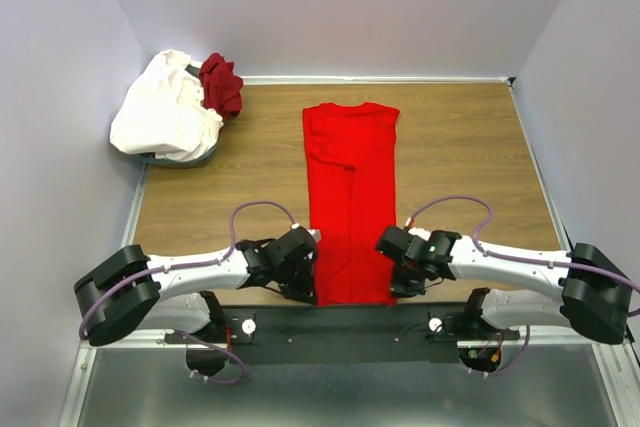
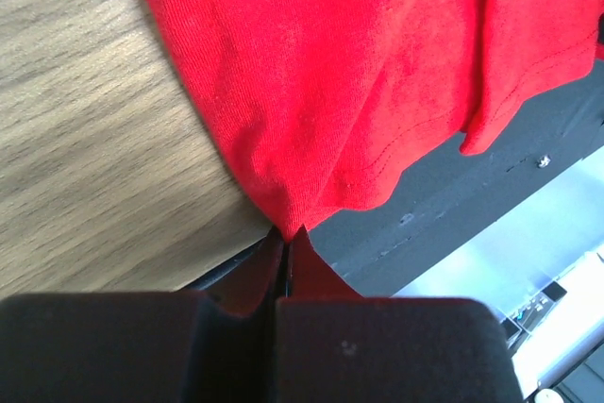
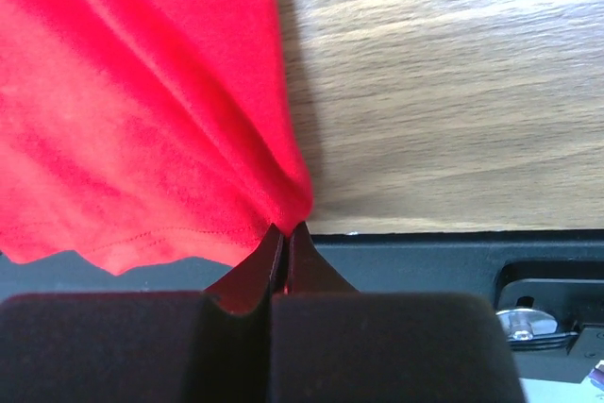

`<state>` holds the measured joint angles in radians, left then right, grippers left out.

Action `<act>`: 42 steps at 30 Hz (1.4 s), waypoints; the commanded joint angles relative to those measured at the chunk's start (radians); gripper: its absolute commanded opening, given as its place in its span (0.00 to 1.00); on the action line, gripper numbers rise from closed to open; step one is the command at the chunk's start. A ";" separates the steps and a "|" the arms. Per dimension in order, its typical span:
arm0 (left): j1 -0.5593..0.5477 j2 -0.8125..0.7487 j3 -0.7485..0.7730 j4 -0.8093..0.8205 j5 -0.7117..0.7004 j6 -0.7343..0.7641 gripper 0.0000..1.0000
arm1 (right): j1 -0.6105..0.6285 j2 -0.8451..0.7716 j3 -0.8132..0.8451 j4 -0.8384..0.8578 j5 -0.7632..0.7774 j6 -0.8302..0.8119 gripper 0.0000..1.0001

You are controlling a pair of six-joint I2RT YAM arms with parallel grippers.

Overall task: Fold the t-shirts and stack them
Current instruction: Fold the tshirt

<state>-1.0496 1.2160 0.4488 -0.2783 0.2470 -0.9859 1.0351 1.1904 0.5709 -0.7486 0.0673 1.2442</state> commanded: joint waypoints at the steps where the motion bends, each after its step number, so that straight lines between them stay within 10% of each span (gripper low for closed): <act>1: -0.006 -0.058 0.019 -0.024 0.018 -0.017 0.00 | 0.008 -0.012 0.046 -0.043 -0.021 -0.015 0.00; 24: 0.095 -0.171 0.229 -0.139 -0.215 0.023 0.00 | 0.006 0.011 0.346 -0.219 0.262 0.043 0.01; 42: 0.312 0.096 0.349 0.108 -0.239 0.179 0.00 | -0.314 0.290 0.534 -0.060 0.442 -0.290 0.01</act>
<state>-0.7666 1.2800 0.7563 -0.2314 0.0513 -0.8673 0.7586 1.4555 1.0672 -0.8665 0.4419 1.0393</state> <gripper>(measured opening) 0.009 0.012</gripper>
